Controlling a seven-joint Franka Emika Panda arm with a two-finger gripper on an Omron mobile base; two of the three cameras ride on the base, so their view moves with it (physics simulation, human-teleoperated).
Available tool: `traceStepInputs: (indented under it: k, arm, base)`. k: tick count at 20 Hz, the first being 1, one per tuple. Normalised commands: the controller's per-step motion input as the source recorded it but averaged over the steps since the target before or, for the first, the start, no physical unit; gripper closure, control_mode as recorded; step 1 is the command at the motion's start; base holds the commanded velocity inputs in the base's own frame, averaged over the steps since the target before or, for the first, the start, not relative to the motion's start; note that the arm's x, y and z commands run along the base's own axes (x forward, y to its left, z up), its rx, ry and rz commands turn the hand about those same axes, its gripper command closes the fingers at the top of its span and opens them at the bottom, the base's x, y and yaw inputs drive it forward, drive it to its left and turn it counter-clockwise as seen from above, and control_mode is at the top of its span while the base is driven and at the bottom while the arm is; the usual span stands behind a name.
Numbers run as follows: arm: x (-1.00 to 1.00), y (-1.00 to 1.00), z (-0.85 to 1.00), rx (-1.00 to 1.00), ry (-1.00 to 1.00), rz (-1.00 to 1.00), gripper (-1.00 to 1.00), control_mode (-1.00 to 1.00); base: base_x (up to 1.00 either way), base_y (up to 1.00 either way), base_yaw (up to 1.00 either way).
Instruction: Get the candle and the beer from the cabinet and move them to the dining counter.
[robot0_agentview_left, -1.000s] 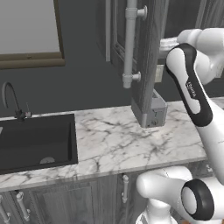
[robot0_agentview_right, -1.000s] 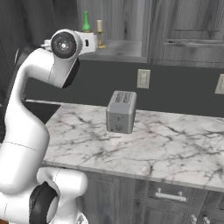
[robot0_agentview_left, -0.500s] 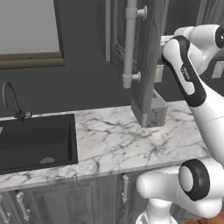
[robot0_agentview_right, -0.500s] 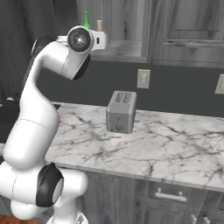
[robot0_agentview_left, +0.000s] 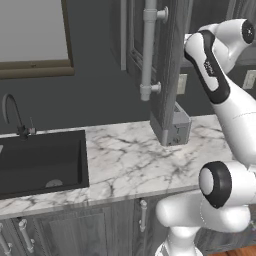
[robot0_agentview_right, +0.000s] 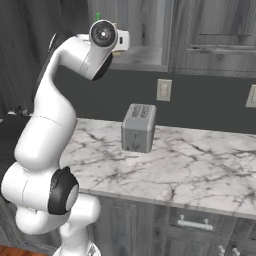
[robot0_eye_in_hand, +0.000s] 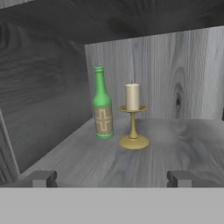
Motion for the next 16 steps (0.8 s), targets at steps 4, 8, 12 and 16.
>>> traceStepInputs:
  k: [4,8,12,16]
  arm:
    - [0.32,0.00,0.20,0.00,0.02,0.00,-1.00,-1.00]
    - [0.25,0.00,0.06,0.00,0.00,0.00,-1.00,-1.00]
    - [0.18,0.00,0.00,0.00,0.00,0.00,-1.00,-1.00]
    - [0.11,0.00,0.00,0.00,0.00,0.00,-1.00,-1.00]
  base:
    - [0.00,0.00,0.00]
    - [0.00,0.00,0.00]
    - [0.00,0.00,0.00]
    - [0.00,0.00,0.00]
